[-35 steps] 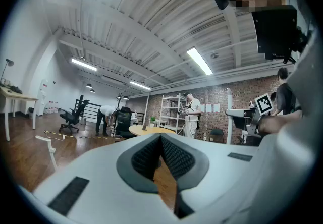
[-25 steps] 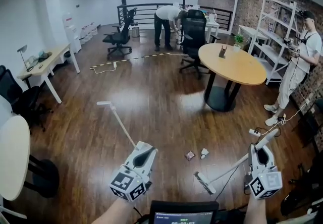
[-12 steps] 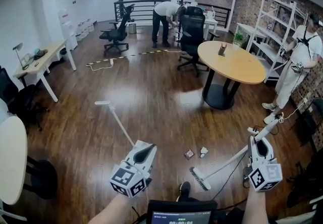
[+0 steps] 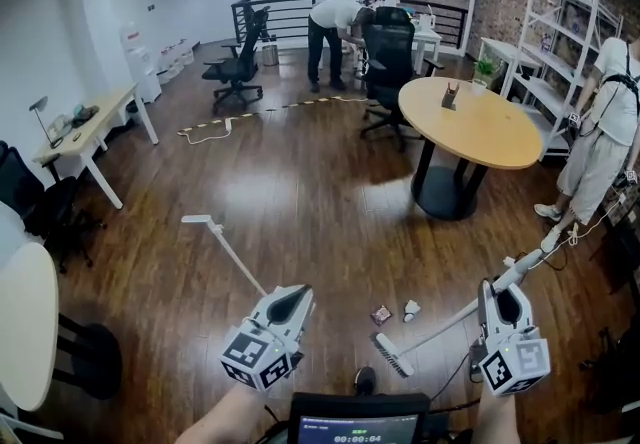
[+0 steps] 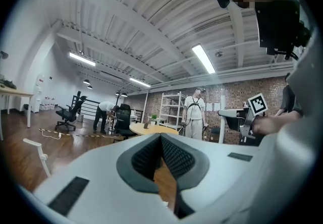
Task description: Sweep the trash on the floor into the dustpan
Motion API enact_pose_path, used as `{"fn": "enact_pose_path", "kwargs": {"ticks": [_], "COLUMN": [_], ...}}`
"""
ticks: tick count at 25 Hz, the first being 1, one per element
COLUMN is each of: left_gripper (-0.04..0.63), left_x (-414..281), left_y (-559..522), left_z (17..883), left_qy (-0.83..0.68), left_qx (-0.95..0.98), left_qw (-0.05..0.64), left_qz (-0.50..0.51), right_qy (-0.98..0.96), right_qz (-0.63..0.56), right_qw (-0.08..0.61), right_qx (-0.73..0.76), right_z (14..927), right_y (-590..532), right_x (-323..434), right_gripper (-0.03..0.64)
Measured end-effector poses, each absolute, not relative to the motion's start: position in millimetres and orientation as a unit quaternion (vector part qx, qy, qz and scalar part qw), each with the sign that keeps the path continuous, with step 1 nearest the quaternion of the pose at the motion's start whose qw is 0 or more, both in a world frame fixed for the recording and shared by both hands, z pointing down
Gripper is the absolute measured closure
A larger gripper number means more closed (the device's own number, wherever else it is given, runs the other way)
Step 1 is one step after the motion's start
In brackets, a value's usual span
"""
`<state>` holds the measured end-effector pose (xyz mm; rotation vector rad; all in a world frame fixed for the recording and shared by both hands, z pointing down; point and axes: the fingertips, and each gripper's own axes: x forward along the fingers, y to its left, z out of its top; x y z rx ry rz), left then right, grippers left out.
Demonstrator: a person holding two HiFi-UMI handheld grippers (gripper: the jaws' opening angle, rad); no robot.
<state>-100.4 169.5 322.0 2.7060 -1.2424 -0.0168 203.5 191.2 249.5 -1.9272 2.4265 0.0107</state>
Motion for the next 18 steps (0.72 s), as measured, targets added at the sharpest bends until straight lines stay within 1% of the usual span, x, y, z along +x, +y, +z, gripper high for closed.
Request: {"fn": "enact_pose_path", "kwargs": {"ticks": [9, 18], "left_gripper": [0.595, 0.594], "left_x": [12.8, 103.0], "left_y": [65.0, -25.1], "left_z": [312.1, 326.9], "left_qy": [-0.406, -0.416], "left_qx": [0.911, 0.907], "left_qw": [0.074, 0.07], "left_qz": [0.006, 0.01], "right_qy": [0.788, 0.782], "right_qz": [-0.007, 0.005], "right_qw": [0.026, 0.017], "right_qx": [-0.615, -0.623], "right_z": [255.8, 284.1], "right_y": [93.3, 4.1], "right_x": [293.9, 370.9], "right_gripper": [0.491, 0.492]}}
